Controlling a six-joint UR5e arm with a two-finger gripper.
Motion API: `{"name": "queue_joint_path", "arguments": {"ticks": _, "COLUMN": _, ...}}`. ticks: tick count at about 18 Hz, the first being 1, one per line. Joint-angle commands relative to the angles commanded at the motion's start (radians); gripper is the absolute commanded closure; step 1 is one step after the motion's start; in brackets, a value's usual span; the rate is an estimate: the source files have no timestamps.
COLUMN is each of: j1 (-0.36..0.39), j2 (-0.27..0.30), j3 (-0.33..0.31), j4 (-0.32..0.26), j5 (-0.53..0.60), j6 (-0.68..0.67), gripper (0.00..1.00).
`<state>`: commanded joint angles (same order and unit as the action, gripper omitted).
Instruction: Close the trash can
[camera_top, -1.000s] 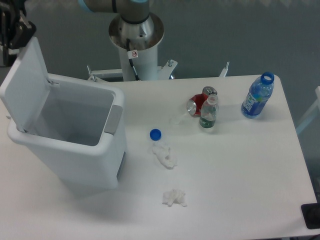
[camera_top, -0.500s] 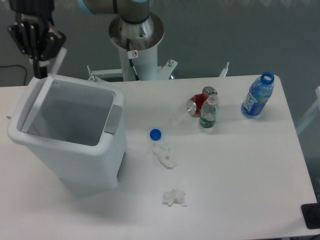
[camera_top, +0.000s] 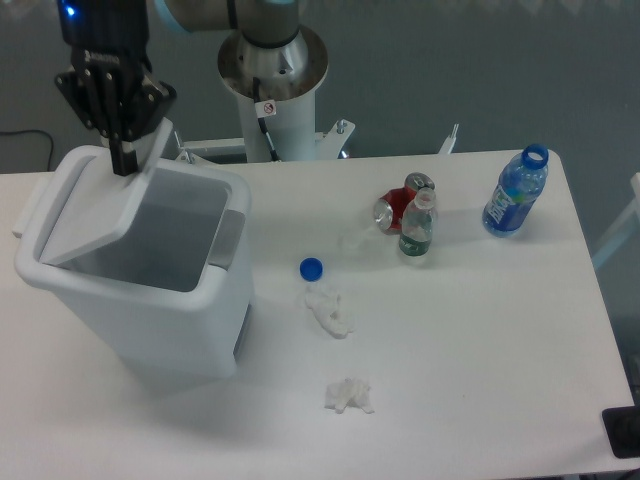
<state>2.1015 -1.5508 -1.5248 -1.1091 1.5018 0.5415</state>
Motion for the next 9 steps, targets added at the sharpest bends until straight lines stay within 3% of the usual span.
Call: {"name": "queue_joint_path", "arguments": {"ticks": 9, "j1": 0.055, "j2": -0.049, "j3": -0.011, "j4": 0.0, "j5": -0.006, "j6": 0.005, "gripper": 1.0}}
